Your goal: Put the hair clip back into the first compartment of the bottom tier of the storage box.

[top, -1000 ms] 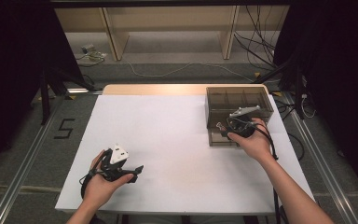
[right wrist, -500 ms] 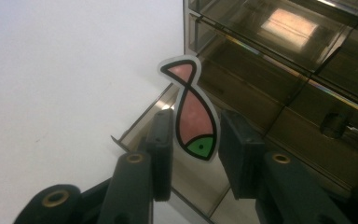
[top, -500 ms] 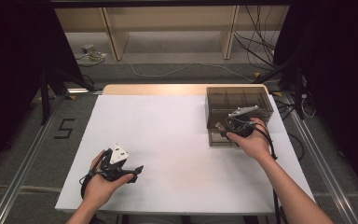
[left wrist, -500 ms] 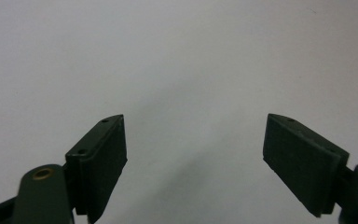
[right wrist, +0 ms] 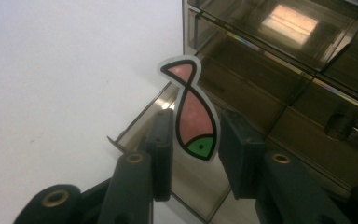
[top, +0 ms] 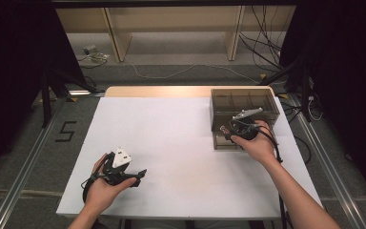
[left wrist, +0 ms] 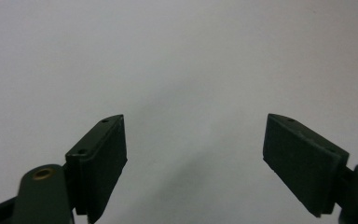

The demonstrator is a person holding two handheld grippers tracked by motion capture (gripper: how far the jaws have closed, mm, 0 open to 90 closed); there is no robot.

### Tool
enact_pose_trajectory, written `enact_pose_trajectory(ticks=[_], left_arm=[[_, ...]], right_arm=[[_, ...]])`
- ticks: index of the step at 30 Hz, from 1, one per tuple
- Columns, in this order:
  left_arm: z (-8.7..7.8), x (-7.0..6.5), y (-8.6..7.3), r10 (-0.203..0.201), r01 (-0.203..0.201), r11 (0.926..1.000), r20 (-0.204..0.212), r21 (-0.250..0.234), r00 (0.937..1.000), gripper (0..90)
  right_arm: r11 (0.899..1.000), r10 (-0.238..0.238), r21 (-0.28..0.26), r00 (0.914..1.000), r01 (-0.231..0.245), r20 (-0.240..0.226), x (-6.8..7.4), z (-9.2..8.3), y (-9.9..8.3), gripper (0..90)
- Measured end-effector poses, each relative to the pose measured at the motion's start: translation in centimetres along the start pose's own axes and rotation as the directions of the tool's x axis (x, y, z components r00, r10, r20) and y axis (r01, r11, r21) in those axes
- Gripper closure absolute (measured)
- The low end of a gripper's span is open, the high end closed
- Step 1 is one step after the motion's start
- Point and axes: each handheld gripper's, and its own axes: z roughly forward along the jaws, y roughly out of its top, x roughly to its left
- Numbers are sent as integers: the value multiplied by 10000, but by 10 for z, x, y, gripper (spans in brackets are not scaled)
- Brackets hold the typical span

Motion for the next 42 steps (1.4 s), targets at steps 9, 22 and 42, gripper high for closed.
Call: enact_pose_trajectory(ticks=[9,22,42], left_arm=[[0,0,0,-11,11,10000,-1,-5,10000,216],[0,0,0,-27,27,10000,0,1,10000,216],[0,0,0,-38,38,10000,9,-2,10000,216]], right_arm=[[10000,-9,22,10000,9,22,-1,1,0,667],[9999,-5,128,10000,5,39,-2,3,-1,667],[9995,-53,297,10000,52,60,-3,10,0,667]])
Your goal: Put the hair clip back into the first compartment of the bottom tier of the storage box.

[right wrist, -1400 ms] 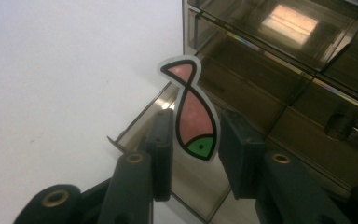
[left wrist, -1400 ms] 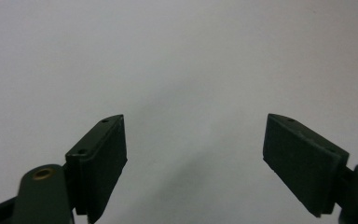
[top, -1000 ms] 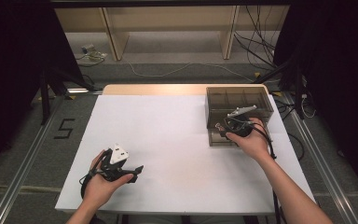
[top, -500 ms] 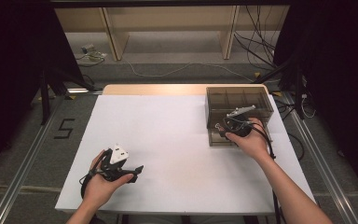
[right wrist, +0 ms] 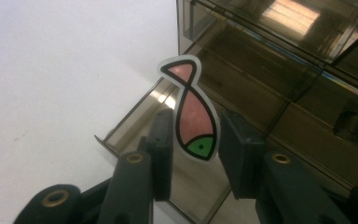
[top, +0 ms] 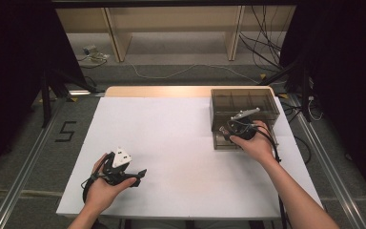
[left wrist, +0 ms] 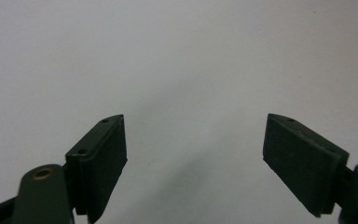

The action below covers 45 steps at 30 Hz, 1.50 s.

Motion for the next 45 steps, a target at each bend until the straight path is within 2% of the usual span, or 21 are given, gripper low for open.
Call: enact_pose_trajectory(ticks=[45], left_arm=[[0,0,0,27,-27,10000,17,2,10000,216]], right_arm=[[9994,-179,297,9997,175,162,-2,9,-2,667]])
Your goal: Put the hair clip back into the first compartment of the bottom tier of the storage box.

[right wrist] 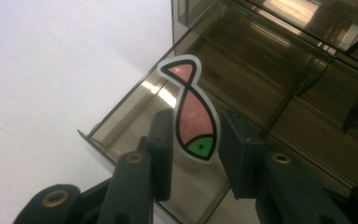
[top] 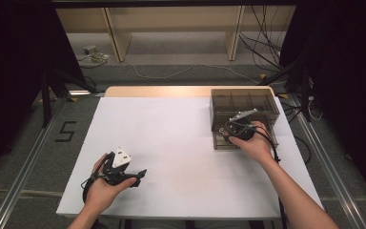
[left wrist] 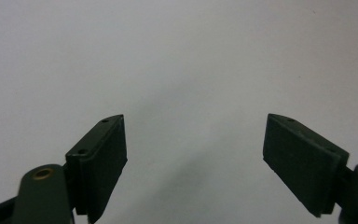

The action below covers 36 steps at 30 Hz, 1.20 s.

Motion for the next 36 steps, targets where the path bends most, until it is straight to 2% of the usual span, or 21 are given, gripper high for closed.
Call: enact_pose_trajectory(ticks=[10,36], left_arm=[[0,0,0,8,-8,10000,-9,-4,10000,216],[0,0,0,33,-33,10000,-9,-1,10000,216]], right_arm=[[10000,7,21,10000,-7,11,-1,1,0,667],[9985,-109,533,9999,111,-29,0,7,-3,666]])
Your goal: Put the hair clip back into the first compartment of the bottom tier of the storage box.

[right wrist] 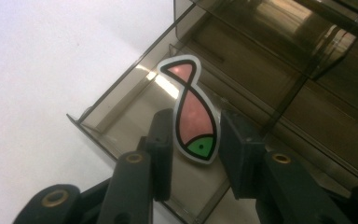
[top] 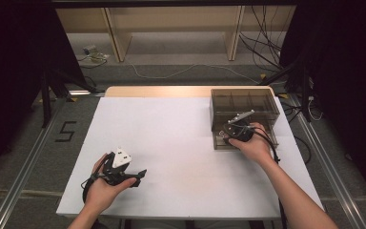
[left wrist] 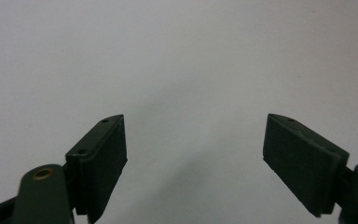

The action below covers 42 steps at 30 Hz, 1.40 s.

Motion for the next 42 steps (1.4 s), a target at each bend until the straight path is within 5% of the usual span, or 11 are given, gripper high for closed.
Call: enact_pose_trajectory(ticks=[16,31,42], left_arm=[[0,0,0,-26,26,10000,17,-5,10000,216],[0,0,-1,-78,78,10000,19,-8,10000,215],[0,0,-1,-57,57,10000,34,-8,10000,214]], right_arm=[[10000,-71,37,9999,71,-71,1,1,-1,644],[9936,196,-1109,9998,-203,-76,0,-17,-4,478],[9887,269,-1467,9992,-308,-284,1,-31,-15,374]])
